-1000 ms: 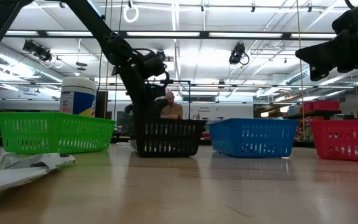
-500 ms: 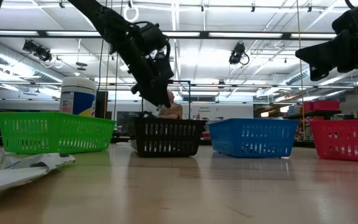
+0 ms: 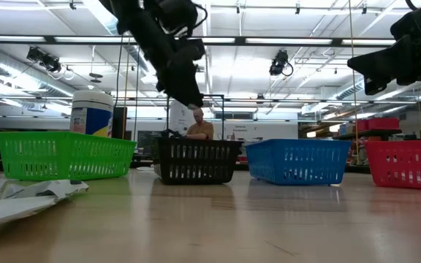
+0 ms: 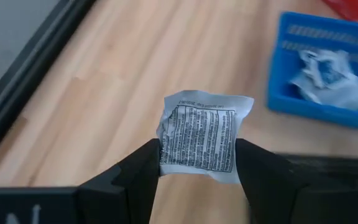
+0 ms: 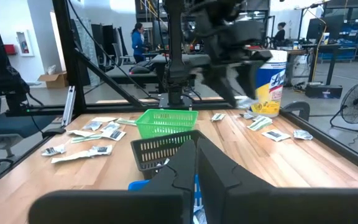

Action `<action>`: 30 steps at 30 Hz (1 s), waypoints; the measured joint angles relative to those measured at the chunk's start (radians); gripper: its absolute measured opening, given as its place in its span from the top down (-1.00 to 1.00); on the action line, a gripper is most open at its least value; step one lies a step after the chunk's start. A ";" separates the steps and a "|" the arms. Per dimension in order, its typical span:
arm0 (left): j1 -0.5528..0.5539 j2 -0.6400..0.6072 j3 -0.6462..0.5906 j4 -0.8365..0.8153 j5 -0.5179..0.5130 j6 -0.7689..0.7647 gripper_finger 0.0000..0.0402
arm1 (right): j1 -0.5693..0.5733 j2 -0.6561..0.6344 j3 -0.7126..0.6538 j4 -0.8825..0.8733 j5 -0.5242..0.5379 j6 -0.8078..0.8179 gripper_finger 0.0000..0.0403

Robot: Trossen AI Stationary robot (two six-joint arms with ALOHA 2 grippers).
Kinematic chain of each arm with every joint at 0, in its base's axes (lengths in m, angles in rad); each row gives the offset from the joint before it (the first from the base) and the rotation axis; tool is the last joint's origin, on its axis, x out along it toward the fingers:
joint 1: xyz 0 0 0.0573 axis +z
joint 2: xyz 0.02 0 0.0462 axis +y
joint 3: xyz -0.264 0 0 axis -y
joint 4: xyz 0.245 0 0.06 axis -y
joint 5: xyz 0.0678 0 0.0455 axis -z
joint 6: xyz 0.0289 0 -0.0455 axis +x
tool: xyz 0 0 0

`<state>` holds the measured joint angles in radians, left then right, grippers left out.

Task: Pick & Place First Aid Supplies
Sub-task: Put the towelette pack into the black basket

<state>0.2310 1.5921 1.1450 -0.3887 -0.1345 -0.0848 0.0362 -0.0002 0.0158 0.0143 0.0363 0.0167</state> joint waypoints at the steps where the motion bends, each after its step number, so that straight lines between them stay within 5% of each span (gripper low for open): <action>1: -0.017 -0.010 0.000 -0.013 0.001 -0.010 -0.06 | 0.000 0.000 0.000 0.000 0.000 0.000 0.89; 17: -0.251 -0.051 0.000 -0.194 0.009 -0.164 -0.06 | 0.000 0.000 0.000 0.000 0.000 0.000 0.89; 30: -0.281 0.001 0.000 -0.183 0.037 -0.250 -0.06 | 0.000 0.000 0.000 0.000 0.000 0.000 0.89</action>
<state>-0.0495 1.5933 1.1449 -0.5721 -0.0971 -0.3344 0.0362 -0.0002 0.0158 0.0144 0.0363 0.0169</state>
